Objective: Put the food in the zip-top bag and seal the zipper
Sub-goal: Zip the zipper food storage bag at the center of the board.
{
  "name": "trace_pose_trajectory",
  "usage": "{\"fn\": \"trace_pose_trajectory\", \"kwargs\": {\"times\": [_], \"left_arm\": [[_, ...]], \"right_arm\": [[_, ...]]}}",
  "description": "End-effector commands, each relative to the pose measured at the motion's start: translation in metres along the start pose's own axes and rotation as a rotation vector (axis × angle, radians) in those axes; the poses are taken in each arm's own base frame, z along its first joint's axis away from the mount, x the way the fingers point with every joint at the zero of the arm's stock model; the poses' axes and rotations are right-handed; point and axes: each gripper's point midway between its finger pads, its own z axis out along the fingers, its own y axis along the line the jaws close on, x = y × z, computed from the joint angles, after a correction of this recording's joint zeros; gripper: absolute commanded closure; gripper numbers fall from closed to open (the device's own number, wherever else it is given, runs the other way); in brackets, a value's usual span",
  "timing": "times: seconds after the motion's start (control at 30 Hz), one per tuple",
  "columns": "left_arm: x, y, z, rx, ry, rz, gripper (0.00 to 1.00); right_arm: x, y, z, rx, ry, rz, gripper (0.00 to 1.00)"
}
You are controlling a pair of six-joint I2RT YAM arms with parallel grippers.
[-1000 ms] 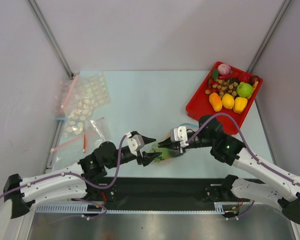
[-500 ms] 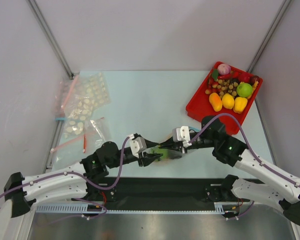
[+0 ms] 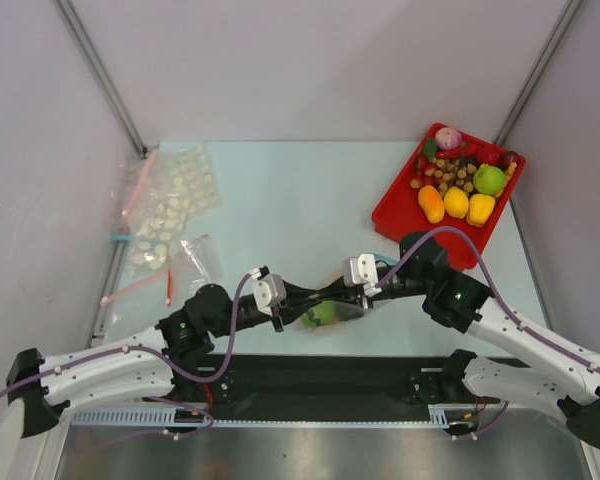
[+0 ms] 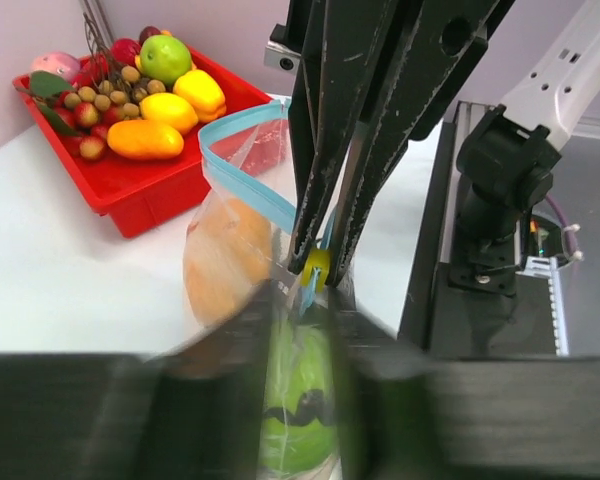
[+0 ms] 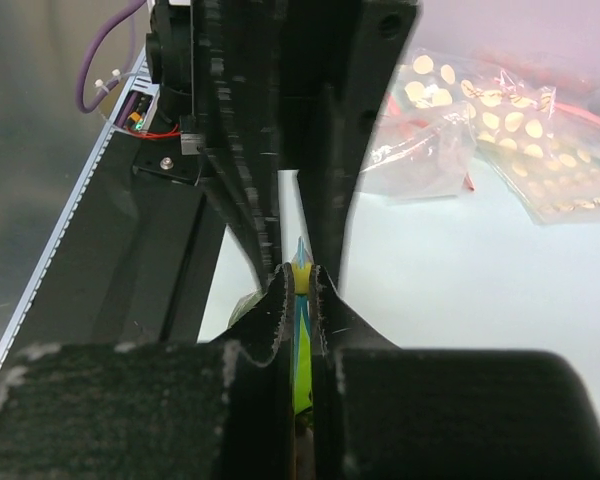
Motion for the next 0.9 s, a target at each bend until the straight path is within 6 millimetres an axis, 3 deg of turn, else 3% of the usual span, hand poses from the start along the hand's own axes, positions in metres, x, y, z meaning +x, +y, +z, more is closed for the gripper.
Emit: {"fn": "trace_pose_trajectory", "kwargs": {"times": [0.0, 0.1, 0.4, 0.73, 0.87], "left_arm": [[-0.015, -0.004, 0.002, 0.026, -0.045, 0.014, 0.78], [-0.014, -0.004, 0.003, 0.031, -0.042, 0.018, 1.0], [-0.021, -0.001, -0.003, 0.009, -0.078, 0.02, 1.0], [-0.034, 0.021, -0.022, -0.133, -0.159, 0.005, 1.0], [-0.032, 0.042, -0.031, -0.262, -0.164, -0.018, 1.0]], "right_arm": [[-0.01, 0.001, 0.002, -0.009, -0.03, -0.019, 1.0], [-0.01, 0.0, 0.002, -0.003, -0.026, -0.02, 1.0], [-0.007, -0.001, 0.0, 0.015, -0.012, 0.0, 1.0], [0.0, -0.003, -0.002, 0.047, 0.013, 0.032, 1.0], [0.002, -0.003, -0.002, 0.054, 0.019, 0.043, 1.0]]}}
